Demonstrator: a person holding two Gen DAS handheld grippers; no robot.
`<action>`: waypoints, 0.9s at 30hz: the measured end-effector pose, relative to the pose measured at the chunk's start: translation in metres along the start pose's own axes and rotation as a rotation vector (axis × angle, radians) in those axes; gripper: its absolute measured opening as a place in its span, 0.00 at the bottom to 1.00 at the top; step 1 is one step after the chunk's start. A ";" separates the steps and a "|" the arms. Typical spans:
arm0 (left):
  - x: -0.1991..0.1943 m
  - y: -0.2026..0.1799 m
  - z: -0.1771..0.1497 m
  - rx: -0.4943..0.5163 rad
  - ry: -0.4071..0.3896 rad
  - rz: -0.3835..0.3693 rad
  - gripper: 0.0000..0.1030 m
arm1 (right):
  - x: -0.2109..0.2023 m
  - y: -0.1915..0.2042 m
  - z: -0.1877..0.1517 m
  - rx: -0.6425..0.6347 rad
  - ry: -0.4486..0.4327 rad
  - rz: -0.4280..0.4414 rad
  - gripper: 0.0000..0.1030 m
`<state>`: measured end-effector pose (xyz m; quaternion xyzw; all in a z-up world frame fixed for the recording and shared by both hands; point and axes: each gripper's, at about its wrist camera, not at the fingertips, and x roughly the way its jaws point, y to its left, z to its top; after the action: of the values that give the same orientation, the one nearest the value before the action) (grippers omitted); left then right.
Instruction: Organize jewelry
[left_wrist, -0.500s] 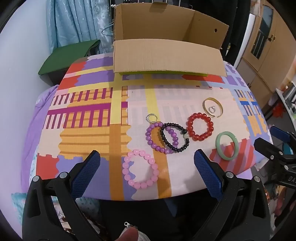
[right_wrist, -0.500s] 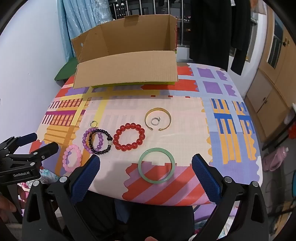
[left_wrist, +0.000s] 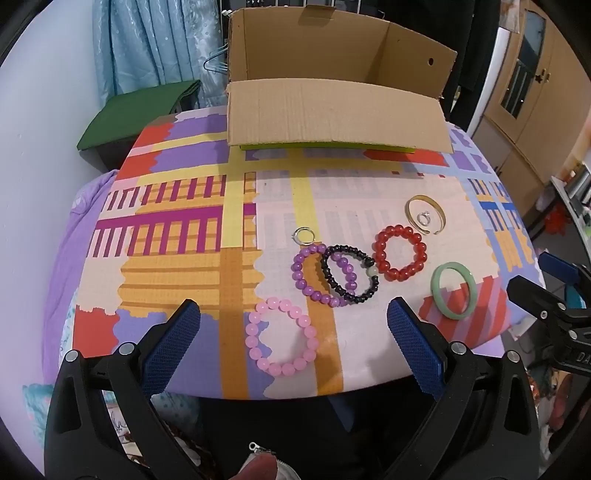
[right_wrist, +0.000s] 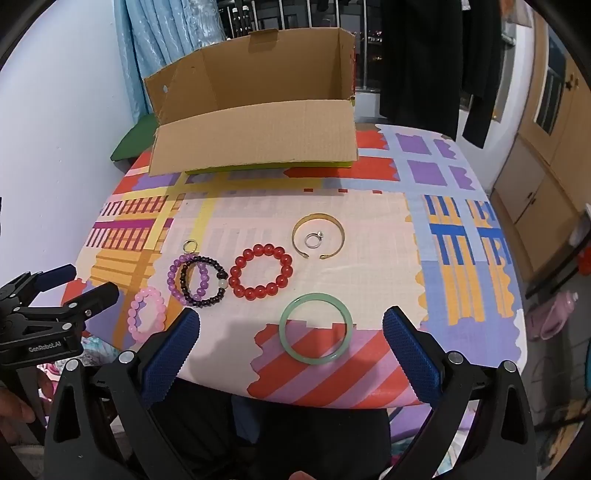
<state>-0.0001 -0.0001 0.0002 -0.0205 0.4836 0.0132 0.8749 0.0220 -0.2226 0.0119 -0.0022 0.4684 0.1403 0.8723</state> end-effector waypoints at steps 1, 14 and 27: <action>0.000 0.000 0.000 0.000 -0.001 0.000 0.94 | 0.000 0.000 0.000 0.001 0.001 0.002 0.95; 0.007 0.007 -0.001 -0.008 0.013 0.005 0.94 | 0.003 0.001 -0.001 0.007 0.013 0.007 0.95; 0.051 0.042 -0.007 -0.063 0.067 0.032 0.94 | 0.044 -0.022 -0.004 0.019 0.049 -0.038 0.95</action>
<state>0.0194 0.0414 -0.0478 -0.0409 0.5122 0.0419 0.8569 0.0474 -0.2337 -0.0293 -0.0061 0.4910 0.1189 0.8630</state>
